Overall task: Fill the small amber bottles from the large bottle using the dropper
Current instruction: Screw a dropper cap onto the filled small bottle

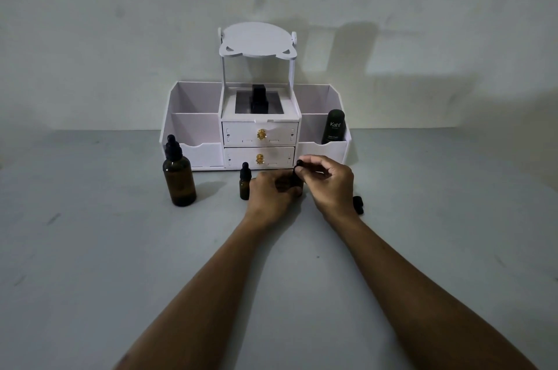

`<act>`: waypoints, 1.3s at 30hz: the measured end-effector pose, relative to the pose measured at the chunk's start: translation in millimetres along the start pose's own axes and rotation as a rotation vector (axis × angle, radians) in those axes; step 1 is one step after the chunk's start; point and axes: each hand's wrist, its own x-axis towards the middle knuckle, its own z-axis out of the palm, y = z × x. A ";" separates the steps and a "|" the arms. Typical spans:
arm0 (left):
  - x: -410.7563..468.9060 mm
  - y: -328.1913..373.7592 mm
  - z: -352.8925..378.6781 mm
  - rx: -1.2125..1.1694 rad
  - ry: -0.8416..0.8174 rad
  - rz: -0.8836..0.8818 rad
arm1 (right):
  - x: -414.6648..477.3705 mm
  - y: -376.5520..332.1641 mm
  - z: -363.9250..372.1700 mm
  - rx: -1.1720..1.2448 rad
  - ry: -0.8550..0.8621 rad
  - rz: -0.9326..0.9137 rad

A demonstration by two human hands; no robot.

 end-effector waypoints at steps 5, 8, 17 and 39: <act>0.0 0.7 -0.3 0.013 -0.009 -0.003 | 0.5 -0.7 -0.8 0.037 0.027 0.013; -0.5 0.9 -0.6 0.004 -0.004 -0.010 | 0.4 -0.2 -0.4 0.006 0.006 -0.004; -1.8 2.7 -1.4 0.000 0.006 -0.011 | 0.5 -0.8 -0.2 0.009 0.006 0.008; -5.0 6.6 -3.1 -0.001 -0.016 -0.050 | 0.1 -3.4 -3.6 0.001 -0.022 0.036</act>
